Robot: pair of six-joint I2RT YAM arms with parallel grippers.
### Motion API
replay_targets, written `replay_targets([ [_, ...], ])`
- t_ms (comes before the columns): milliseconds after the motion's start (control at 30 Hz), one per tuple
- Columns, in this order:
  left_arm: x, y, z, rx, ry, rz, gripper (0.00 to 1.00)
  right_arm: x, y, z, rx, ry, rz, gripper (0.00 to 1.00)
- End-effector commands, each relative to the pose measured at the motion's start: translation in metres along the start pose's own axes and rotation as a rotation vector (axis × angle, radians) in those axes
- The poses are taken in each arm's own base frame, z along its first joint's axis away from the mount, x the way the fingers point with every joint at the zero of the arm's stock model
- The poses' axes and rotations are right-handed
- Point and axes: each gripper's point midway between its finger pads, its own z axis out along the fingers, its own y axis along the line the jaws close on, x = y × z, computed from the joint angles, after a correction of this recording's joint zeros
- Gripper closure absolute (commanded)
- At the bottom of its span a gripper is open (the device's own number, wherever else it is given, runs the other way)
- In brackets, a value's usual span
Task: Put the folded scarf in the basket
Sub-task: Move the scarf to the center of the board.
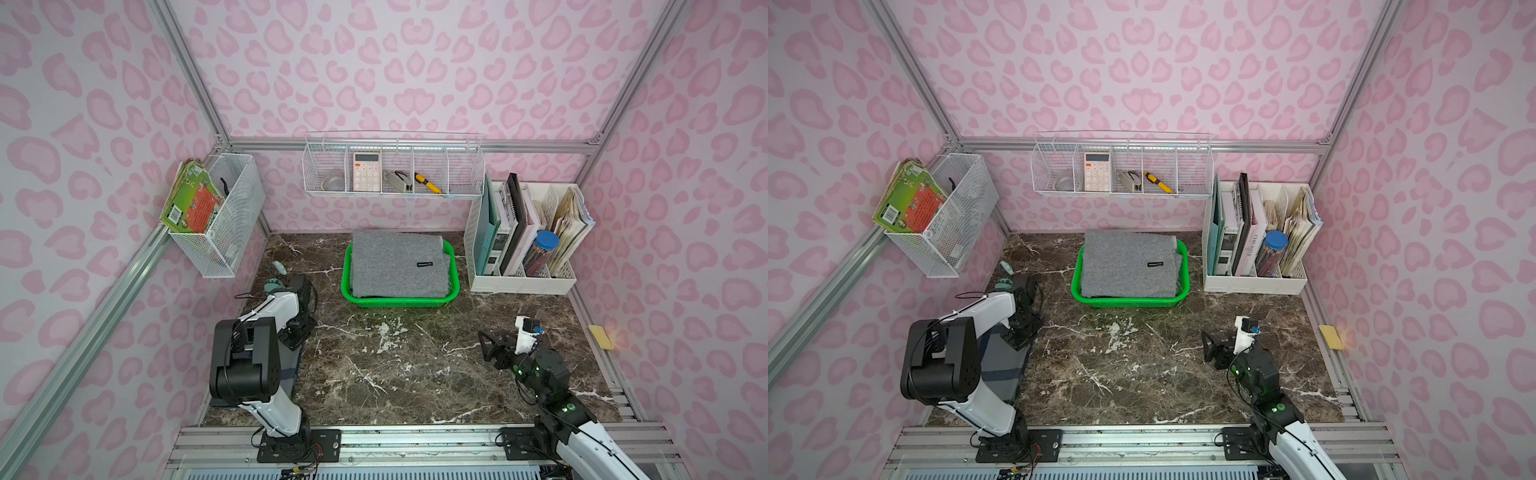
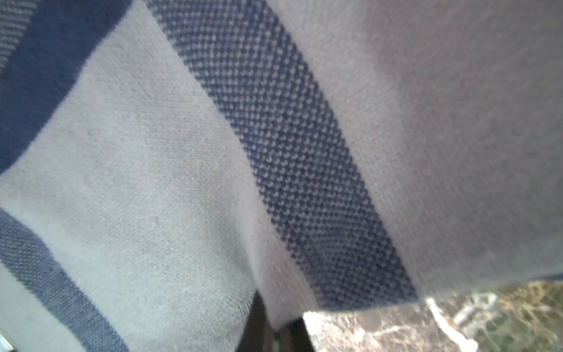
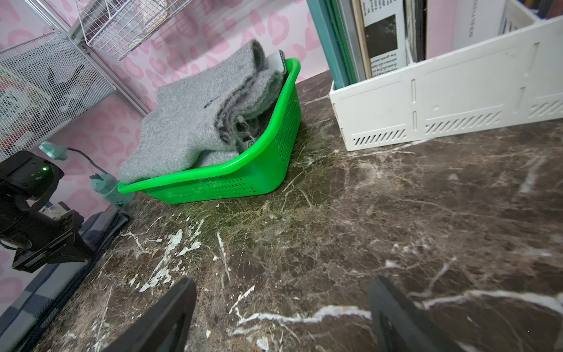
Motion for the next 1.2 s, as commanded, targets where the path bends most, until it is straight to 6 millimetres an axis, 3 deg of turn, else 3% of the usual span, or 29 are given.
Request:
replay_targets([
  [0,0.028,0.003,-0.001,0.006,0.129,-0.026,1.0,-0.007,0.004,0.0,-0.019,-0.029,0.001,0.09],
  [533,0.117,0.003,-0.073,0.264,0.162,0.057,1.0,-0.007,0.0,0.002,0.008,-0.029,0.004,0.08],
  [767,0.164,-0.009,-0.084,0.33,0.175,0.198,1.0,-0.007,0.0,0.009,0.059,0.082,0.002,0.08],
  [900,0.2,-0.031,-0.096,0.389,0.163,0.325,0.89,-0.003,0.019,0.018,-0.006,0.191,0.022,0.08],
  [1067,0.244,-0.063,-0.127,0.472,0.158,0.512,0.7,0.001,0.034,0.032,0.01,0.3,-0.005,0.08],
  [1167,0.256,-0.068,-0.145,0.527,0.13,0.585,0.48,0.016,0.051,0.045,0.003,0.381,-0.04,0.08],
])
